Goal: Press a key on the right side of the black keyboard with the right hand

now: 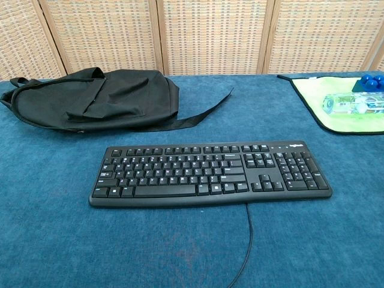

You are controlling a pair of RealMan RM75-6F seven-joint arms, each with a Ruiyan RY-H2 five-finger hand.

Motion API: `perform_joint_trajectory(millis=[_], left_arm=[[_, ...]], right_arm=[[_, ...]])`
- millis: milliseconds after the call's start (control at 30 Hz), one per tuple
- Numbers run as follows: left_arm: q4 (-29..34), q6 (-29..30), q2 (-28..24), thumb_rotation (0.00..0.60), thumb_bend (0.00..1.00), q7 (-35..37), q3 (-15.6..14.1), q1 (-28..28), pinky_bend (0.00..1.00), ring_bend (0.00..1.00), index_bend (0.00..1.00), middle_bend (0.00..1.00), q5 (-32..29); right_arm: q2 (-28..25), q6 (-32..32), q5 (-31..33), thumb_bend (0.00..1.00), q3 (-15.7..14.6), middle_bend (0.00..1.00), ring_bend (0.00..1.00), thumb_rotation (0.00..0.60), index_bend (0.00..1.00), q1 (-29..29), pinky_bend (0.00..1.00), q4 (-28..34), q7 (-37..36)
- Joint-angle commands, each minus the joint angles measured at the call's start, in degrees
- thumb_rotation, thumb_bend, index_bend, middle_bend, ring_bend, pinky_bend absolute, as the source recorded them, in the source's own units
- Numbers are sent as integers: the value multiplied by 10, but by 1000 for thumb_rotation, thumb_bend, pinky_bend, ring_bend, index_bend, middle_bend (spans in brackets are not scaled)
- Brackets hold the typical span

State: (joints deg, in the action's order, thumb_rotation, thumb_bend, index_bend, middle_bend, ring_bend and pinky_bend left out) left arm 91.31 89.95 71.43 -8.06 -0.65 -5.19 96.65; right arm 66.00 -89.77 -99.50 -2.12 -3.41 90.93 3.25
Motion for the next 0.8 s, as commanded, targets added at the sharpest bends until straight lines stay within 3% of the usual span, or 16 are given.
perform_joint_trajectory(millis=[33, 800], left_arm=[[0, -1, 0, 600, 0, 2, 1, 0, 0, 0, 0, 0, -2], [6, 7, -9, 600, 0, 19, 5, 1, 0, 0, 0, 0, -6]], right_arm=[[0, 1, 0, 303, 0, 0, 0, 600, 0, 0, 54, 0, 1], [3, 14, 3, 301, -1, 0, 0, 600, 0, -3, 54, 11, 20]])
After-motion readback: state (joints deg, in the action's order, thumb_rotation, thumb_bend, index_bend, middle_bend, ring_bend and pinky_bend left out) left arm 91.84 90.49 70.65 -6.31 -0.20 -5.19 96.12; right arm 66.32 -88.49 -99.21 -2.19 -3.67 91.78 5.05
